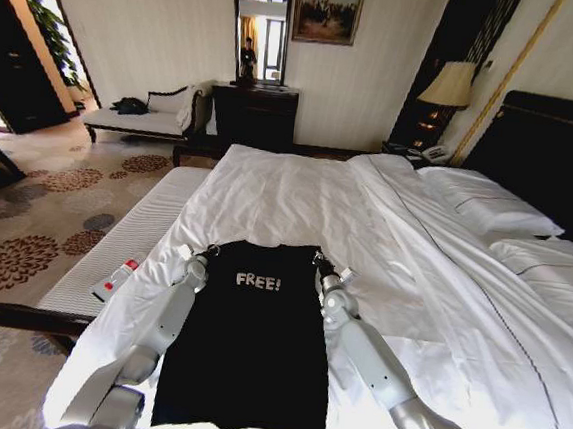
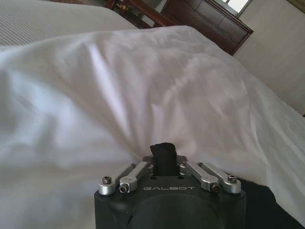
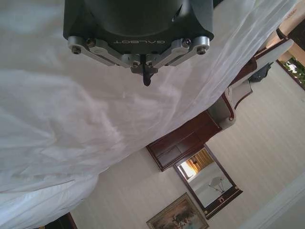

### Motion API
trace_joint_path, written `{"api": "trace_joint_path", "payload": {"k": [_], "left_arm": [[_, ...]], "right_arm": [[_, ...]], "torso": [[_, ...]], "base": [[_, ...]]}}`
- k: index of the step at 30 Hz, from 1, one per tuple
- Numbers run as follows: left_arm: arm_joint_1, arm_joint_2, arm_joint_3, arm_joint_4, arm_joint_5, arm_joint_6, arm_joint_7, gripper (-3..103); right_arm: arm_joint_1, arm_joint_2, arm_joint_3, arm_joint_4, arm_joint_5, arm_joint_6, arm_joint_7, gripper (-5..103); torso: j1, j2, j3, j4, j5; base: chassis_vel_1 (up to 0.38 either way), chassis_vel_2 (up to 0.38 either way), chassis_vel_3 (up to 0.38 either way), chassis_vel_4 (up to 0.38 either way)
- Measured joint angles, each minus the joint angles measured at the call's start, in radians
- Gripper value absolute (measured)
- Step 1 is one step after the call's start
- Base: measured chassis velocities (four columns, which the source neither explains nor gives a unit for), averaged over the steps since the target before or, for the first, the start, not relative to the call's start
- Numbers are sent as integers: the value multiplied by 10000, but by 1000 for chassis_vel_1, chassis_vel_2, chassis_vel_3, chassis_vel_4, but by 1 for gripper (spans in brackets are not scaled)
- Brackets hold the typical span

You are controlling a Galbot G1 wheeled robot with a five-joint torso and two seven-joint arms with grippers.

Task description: Fold the clothes on the bed.

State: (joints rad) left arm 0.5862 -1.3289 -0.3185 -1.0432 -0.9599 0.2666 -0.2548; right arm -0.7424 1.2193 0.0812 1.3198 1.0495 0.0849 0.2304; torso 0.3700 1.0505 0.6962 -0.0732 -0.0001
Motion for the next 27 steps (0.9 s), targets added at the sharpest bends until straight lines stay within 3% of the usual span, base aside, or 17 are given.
{"api": "trace_joint_path", "payload": {"k": [1,5,13,19,27], "left_arm": [[0,0,0,0,0,0,0,19],[-69,273,31,-214,-50,0,-26,2],[-697,1096,536,-660,-356,19,-19,2],[-1644,1723,1209,-994,-822,-201,130,2],[-2553,1957,1706,-1062,-1390,-400,484,2]], "right_arm": [[0,0,0,0,0,0,0,0],[93,-95,19,98,3,8,83,0],[772,-822,-186,397,367,61,78,0],[1440,-1266,-406,482,886,546,-380,0],[2218,-1561,-743,424,1316,935,-755,0]], "torso": [[0,0,0,0,0],[-1,0,0,0,2],[-1,0,0,1,0],[1,-1,0,1,3],[2,-1,1,-1,2]], "base": [[0,0,0,0],[0,0,0,0],[0,0,0,0],[0,0,0,0],[0,0,0,0]]}}
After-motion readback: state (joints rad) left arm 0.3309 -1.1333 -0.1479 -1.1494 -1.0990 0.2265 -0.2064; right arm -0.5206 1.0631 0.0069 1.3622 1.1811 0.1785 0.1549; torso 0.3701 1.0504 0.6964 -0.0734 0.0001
